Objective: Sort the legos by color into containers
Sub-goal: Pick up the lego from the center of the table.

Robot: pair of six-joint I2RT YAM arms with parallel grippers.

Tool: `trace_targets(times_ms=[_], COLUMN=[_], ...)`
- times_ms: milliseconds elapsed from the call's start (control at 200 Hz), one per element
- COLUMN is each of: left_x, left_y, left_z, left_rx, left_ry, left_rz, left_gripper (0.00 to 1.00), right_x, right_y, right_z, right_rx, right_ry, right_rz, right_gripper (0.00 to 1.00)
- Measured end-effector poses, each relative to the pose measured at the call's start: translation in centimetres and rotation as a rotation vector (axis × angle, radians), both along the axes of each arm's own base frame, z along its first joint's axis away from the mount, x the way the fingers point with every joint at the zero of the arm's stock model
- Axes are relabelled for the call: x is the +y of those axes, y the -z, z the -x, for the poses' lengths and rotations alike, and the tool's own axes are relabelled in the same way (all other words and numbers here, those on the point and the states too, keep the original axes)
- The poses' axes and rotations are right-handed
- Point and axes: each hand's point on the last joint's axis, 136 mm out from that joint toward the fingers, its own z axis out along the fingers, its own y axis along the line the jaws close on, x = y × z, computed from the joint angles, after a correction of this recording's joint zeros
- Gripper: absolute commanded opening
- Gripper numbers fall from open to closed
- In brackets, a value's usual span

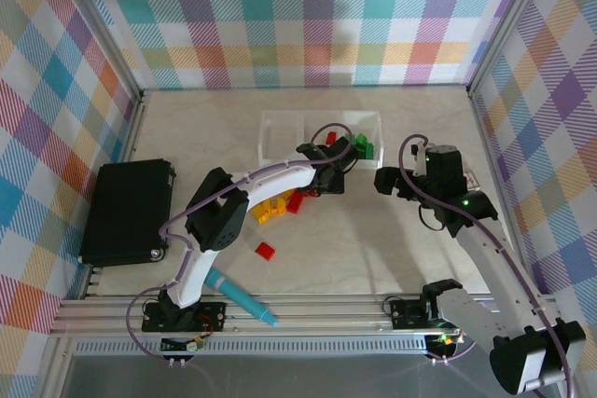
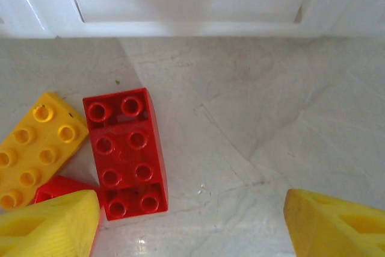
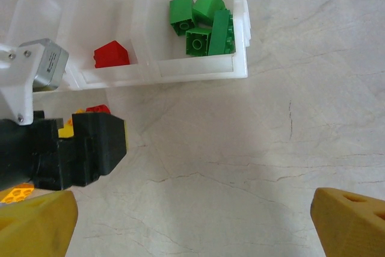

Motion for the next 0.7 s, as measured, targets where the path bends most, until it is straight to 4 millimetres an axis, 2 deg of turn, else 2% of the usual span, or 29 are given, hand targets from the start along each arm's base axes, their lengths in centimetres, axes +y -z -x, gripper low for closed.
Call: trace_targets(times_ms=[345,700], left_x=[1.5,2.8], left_y=[-0.3,1.7], left_z=[-1.3,-2.1], left_rx=[-0.048,-0.019], left_ry=[-0.065,-0.097], left_rz=[-0.042,-0.072], left_gripper=[0.73,0.68], right_x=[0.1,0.1], right_y=[0.0,0.0], right_z=[0.0,0.0], right_rx=[-0.004,-0.004], right_ry=[-0.006,-0.006], right_rz=[-0.006,-0.006], right_gripper=[0.99,0.99])
